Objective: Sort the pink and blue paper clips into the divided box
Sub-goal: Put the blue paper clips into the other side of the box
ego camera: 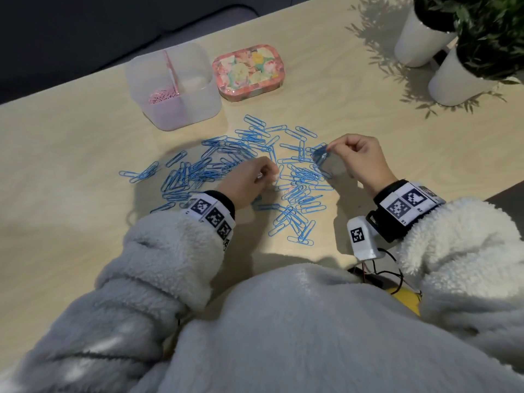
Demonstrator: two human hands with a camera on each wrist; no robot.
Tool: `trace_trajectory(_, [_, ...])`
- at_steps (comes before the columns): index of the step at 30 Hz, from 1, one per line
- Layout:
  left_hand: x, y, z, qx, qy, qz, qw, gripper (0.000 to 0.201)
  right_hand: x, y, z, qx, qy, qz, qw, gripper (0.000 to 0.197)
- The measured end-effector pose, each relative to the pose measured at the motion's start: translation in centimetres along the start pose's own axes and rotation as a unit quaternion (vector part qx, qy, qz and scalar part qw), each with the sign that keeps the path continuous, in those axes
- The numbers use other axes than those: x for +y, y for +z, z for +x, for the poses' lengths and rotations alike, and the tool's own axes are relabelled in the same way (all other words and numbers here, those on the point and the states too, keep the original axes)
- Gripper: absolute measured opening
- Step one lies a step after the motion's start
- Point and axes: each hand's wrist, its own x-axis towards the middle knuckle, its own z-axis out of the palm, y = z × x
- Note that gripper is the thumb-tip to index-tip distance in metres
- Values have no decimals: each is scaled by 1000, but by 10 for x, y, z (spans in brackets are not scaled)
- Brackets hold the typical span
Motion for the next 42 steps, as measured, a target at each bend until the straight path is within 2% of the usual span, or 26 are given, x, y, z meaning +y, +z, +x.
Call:
trace_trajectory(2, [0,-7,2,2,-57,-114,992,15,4,1,1,-7,12,-19,1000,19])
trace_trajectory(5, [-1,-18,3,-6,-174,-280,944,23,18,1,5,-12,-4,-104,995,26])
trace_trajectory(7, [-1,-21,3,-1,-207,-330,921,26,26,2,4,-33,-14,-181,983,21])
trace_trajectory(8, [-1,-21,3,2,-210,-328,921,30,27,4,2,-55,-23,-210,976,18])
trace_trajectory(10, [-2,-19,2,7,-175,-263,949,37,23,12,-6,-122,-48,-235,963,13])
trace_trajectory(12, [-3,-14,1,1,-113,-127,985,36,16,23,-14,-191,-74,-277,939,8])
trace_trajectory(13, [-5,-11,1,-5,-90,-57,994,32,13,29,-17,-211,-98,-311,921,9])
trace_trajectory(17, [-7,-6,-4,-12,-43,130,990,13,8,44,-18,-253,-169,-415,857,16])
trace_trajectory(19, [-7,-4,-6,-13,-18,190,982,12,6,45,-15,-263,-190,-457,828,18])
trace_trajectory(21, [-10,-3,-5,-18,-3,221,975,11,0,42,-14,-261,-188,-483,814,20])
trace_trajectory(22, [-11,-3,-4,-22,0,226,974,10,-2,40,-13,-260,-176,-484,817,18])
trace_trajectory(25, [-12,0,-1,-31,-4,207,978,12,-2,36,-6,-282,-96,-427,854,6])
trace_trajectory(27, [-8,1,-1,-15,-20,163,986,13,2,37,0,-296,-83,-404,861,18])
trace_trajectory(30, [0,-2,0,14,-60,47,997,23,6,39,1,-299,-82,-416,855,27])
trace_trajectory(31, [2,-4,1,14,-71,-2,997,24,8,37,2,-296,-77,-396,866,28])
trace_trajectory(33, [5,-6,3,3,-94,-98,991,28,8,32,2,-282,-44,-249,926,31])
trace_trajectory(35, [9,-9,4,-22,-123,-166,978,31,5,22,4,-215,-24,-103,971,31])
trace_trajectory(37, [12,-7,7,-41,-132,-184,973,33,4,7,10,-138,11,-28,990,28])
trace_trajectory(40, [17,1,16,-42,-89,-136,986,43,9,-15,17,-62,75,50,994,28])
trace_trajectory(42, [21,8,23,-45,-64,-85,993,39,12,-22,15,-25,111,100,988,28])
